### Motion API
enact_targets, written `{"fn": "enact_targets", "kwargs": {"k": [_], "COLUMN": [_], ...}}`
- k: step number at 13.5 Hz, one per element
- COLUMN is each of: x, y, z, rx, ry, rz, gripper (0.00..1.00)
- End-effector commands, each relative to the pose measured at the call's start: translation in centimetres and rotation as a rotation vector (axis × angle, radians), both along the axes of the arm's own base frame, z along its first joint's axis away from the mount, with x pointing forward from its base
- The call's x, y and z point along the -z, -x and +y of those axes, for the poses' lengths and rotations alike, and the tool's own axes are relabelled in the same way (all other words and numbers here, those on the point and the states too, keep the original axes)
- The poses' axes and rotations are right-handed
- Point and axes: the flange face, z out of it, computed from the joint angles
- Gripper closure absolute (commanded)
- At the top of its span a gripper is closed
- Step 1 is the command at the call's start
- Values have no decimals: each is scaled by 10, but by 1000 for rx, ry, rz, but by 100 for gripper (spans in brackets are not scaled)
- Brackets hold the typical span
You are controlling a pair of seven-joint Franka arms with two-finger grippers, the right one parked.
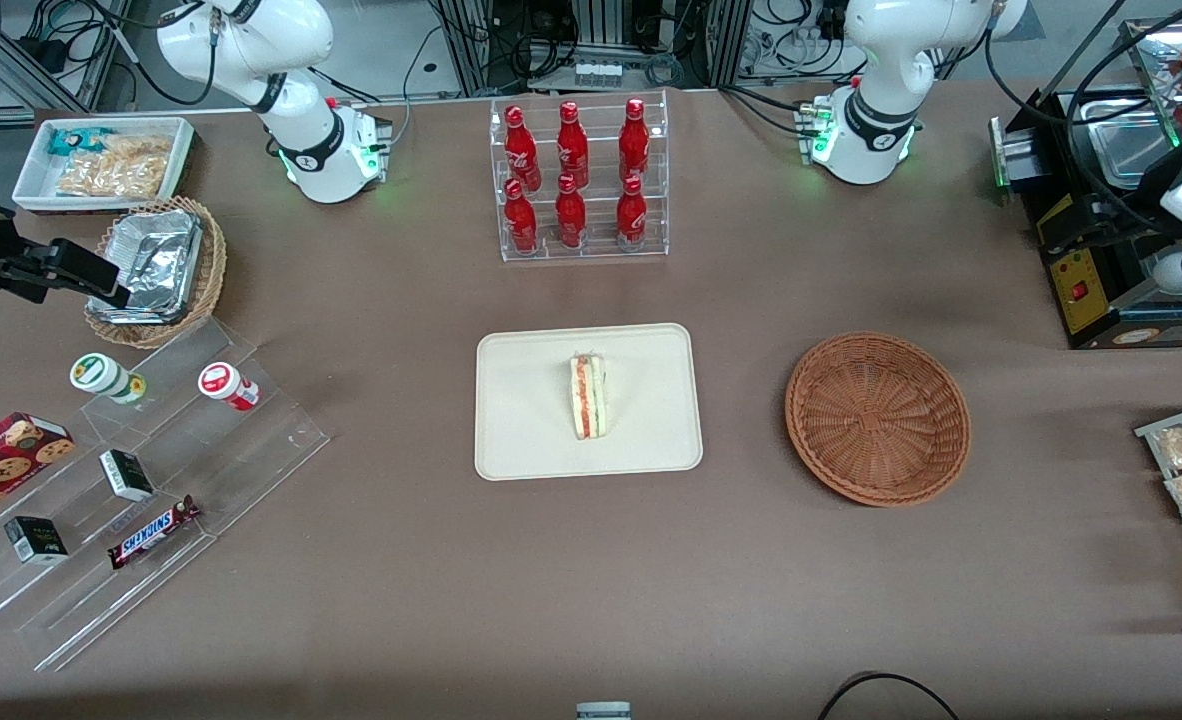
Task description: Place sandwich from basket to tray
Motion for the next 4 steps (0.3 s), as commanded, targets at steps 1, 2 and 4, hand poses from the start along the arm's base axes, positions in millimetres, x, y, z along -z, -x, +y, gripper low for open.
{"fn": "enact_targets", "kwargs": {"k": [1,2,4], "x": [0,1,-1], "y": [6,6,6], "z": [-1,-1,-1], "rx": [2,2,-9], "ry": [16,16,18], "rz": [-13,-10,-13], "gripper": [0,0,0]}}
